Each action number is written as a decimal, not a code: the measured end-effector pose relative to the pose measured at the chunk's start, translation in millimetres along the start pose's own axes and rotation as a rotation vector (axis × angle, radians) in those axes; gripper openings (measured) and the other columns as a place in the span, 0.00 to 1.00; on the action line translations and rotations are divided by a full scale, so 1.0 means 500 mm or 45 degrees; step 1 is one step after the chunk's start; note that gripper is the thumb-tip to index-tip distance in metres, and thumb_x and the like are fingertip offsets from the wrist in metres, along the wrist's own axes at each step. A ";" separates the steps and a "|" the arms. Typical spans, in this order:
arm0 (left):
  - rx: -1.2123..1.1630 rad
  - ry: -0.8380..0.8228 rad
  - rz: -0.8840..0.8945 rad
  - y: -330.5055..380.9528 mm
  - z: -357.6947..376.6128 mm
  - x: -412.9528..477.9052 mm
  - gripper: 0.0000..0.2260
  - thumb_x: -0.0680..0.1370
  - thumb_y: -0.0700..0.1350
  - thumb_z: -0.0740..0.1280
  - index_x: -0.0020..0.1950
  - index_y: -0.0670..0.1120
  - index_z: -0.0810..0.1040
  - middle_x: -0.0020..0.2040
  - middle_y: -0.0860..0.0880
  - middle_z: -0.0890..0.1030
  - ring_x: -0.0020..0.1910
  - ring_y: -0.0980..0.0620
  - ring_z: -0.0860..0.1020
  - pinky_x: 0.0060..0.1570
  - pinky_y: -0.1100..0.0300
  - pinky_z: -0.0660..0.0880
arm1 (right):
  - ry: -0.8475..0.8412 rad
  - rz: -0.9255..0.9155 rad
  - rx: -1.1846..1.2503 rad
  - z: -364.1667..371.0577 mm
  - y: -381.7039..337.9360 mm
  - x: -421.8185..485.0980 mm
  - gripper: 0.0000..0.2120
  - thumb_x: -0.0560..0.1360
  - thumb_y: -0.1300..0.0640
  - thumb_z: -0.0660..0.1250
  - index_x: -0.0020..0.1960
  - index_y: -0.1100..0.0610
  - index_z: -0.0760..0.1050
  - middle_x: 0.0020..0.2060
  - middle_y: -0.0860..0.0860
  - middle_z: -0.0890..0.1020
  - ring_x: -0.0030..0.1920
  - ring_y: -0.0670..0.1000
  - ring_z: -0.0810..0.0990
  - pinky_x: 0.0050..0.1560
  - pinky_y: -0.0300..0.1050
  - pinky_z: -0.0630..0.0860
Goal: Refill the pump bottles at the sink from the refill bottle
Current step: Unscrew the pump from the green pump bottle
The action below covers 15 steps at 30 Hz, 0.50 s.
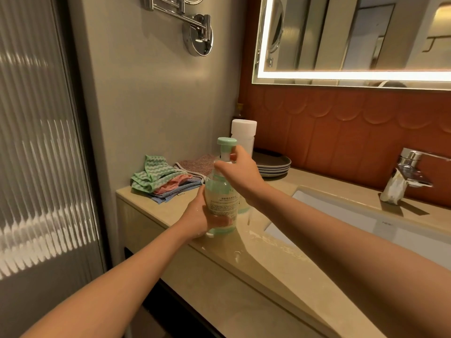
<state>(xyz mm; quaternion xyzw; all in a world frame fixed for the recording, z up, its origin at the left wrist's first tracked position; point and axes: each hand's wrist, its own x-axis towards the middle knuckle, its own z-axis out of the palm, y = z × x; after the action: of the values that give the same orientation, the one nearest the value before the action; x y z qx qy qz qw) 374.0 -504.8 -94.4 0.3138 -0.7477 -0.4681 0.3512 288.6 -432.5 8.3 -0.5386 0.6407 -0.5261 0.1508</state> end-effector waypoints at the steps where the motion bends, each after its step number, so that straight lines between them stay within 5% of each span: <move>1: 0.001 -0.001 0.004 0.001 0.000 -0.001 0.41 0.61 0.40 0.80 0.68 0.53 0.61 0.61 0.52 0.75 0.60 0.52 0.73 0.62 0.53 0.70 | -0.029 0.008 0.008 0.000 -0.001 0.001 0.13 0.73 0.59 0.66 0.54 0.55 0.66 0.52 0.54 0.74 0.52 0.52 0.74 0.49 0.45 0.71; 6: 0.026 0.028 -0.018 0.003 0.001 0.000 0.44 0.60 0.42 0.80 0.71 0.49 0.61 0.60 0.51 0.75 0.61 0.51 0.72 0.61 0.55 0.69 | 0.129 -0.039 -0.240 -0.004 0.003 0.010 0.23 0.70 0.48 0.71 0.58 0.56 0.67 0.53 0.51 0.70 0.54 0.51 0.72 0.54 0.48 0.74; 15: 0.063 -0.015 0.026 0.002 -0.002 -0.007 0.47 0.55 0.50 0.80 0.70 0.51 0.61 0.61 0.52 0.76 0.60 0.52 0.74 0.62 0.50 0.71 | 0.042 0.063 0.024 0.015 0.001 0.009 0.22 0.70 0.57 0.67 0.62 0.56 0.66 0.59 0.55 0.72 0.57 0.53 0.73 0.58 0.52 0.73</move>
<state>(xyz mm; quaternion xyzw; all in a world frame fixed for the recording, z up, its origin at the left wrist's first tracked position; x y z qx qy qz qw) 376.3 -502.1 -93.8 0.3122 -0.7643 -0.4476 0.3436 292.3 -439.9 6.6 -0.5125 0.6512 -0.5370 0.1582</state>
